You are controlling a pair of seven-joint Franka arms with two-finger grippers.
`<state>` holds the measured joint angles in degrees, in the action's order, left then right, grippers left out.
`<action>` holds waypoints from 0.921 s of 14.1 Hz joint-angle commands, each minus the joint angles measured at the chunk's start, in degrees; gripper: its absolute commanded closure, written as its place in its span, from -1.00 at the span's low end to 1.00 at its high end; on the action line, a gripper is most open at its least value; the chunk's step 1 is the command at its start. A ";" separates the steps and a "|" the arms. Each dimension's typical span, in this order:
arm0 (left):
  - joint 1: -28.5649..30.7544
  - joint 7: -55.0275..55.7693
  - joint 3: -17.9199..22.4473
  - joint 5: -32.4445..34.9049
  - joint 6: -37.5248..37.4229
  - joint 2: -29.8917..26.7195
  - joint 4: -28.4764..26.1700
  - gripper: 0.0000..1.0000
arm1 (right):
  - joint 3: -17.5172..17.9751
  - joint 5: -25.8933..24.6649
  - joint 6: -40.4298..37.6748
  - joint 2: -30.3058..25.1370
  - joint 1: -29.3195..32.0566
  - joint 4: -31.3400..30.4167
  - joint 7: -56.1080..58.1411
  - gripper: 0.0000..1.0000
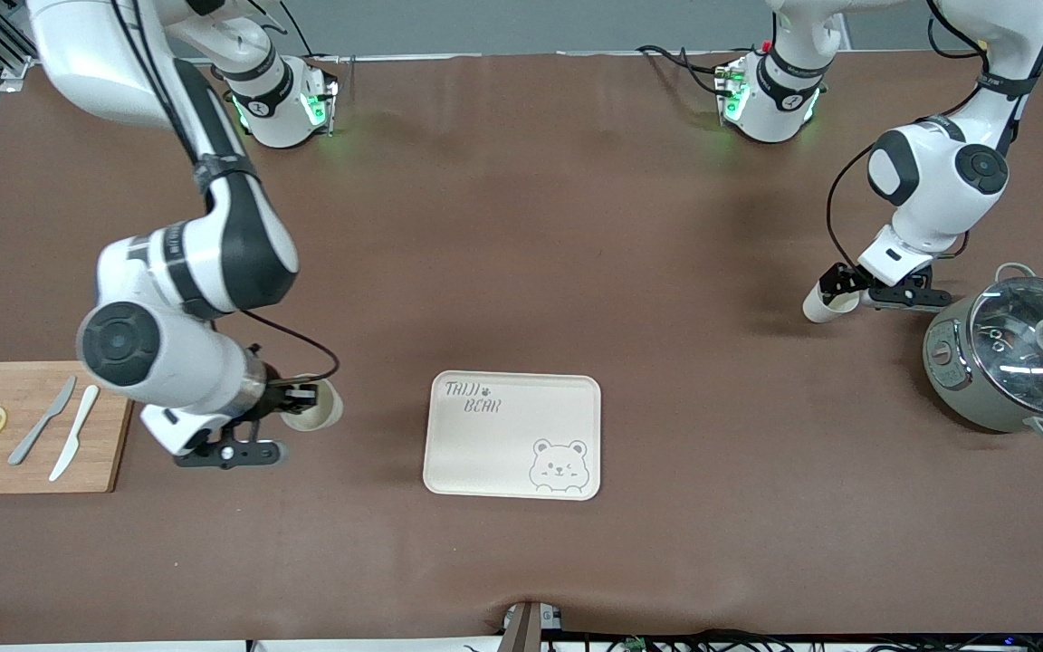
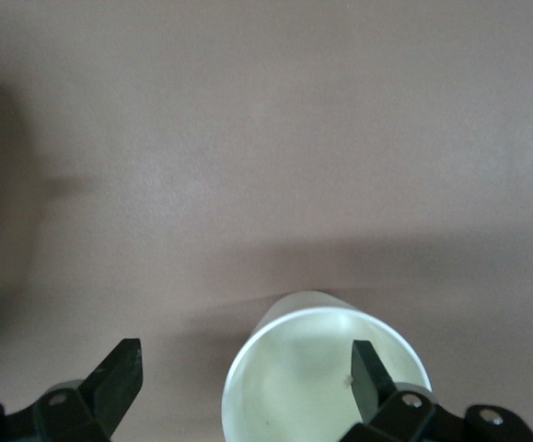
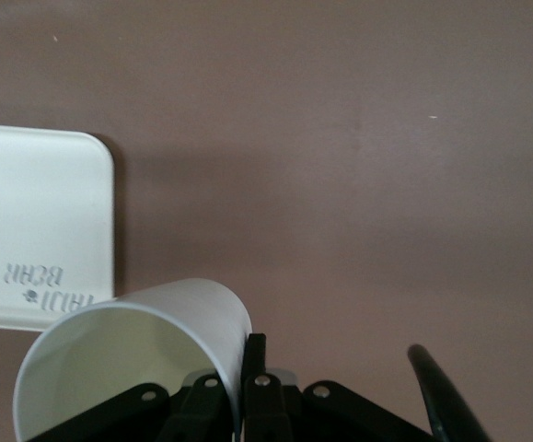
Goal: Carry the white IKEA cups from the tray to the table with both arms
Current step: 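Set the cup beside the pot and open the left gripper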
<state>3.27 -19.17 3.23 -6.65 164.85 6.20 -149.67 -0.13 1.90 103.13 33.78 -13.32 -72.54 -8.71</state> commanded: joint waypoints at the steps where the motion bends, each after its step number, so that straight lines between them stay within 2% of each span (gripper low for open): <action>1: -0.01 -1.84 -0.24 -2.14 -1.01 -1.54 0.95 -1.00 | 1.01 0.39 0.68 -4.86 4.87 -6.64 8.68 1.00; 6: 0.07 -1.14 -0.15 -2.14 -15.67 -7.60 6.31 -1.00 | 1.01 0.39 1.55 -5.74 10.85 -9.98 19.50 1.00; 10: 0.07 0.88 -0.15 -2.05 -28.15 -9.28 13.15 -1.00 | 1.01 0.39 9.00 -5.65 14.37 -15.69 26.27 1.00; 13: -0.01 3.34 -0.24 -1.44 -33.26 -9.37 18.43 -1.00 | 1.01 0.39 14.55 -5.39 15.52 -19.39 28.74 1.00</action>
<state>3.25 -16.97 3.23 -6.84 135.42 -3.09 -134.86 -0.15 1.90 114.91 30.23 0.90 -88.01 18.22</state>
